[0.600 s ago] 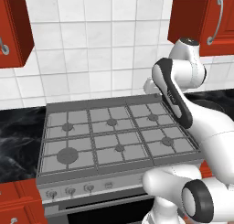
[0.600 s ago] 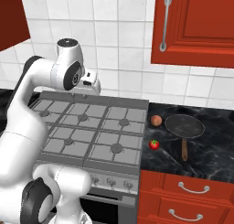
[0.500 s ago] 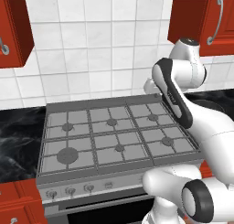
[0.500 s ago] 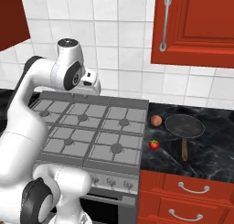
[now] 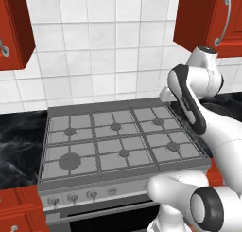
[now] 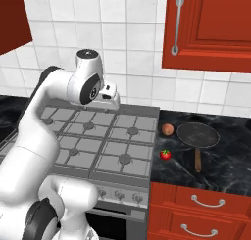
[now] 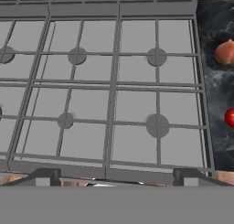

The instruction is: Place the pan on the front left burner on the stove. Then place the tomato and the onion in the pan and turn on the front left burner.

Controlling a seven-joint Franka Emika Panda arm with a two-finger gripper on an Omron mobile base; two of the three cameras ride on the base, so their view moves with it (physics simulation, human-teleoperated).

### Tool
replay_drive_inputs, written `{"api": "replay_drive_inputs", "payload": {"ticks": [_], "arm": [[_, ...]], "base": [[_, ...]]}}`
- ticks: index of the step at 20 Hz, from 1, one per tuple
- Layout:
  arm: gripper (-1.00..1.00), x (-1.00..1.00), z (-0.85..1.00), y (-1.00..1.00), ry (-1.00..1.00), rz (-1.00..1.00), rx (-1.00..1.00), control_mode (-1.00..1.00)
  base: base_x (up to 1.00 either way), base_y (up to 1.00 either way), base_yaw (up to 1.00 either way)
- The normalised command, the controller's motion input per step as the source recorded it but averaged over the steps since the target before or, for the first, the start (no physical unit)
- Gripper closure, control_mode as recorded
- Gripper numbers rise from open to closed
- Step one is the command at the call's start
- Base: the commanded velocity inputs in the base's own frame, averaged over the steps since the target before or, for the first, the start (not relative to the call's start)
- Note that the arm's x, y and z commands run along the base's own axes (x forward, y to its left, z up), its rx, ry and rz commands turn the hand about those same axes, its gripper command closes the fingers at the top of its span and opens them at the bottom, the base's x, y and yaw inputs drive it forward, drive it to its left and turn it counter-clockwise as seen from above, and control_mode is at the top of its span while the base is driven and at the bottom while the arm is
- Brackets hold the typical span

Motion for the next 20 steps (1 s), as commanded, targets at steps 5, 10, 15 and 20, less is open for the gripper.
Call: {"api": "replay_drive_inputs", "payload": {"ticks": [5,10,15,20], "arm": [[-1.00,-0.01,-0.25,-0.46,0.00,0.00,-0.03,-1.00],[-1.00,0.00,-0.31,-0.45,0.01,0.00,-0.03,-1.00],[-1.00,0.00,-0.32,-0.48,0.00,0.00,-0.01,-1.00],[-1.00,0.00,-0.27,-0.48,0.00,-0.01,0.00,-1.00]], "base": [[0.00,0.00,0.00],[0.00,0.00,0.00],[0.00,0.00,0.00],[0.00,0.00,0.00]]}}
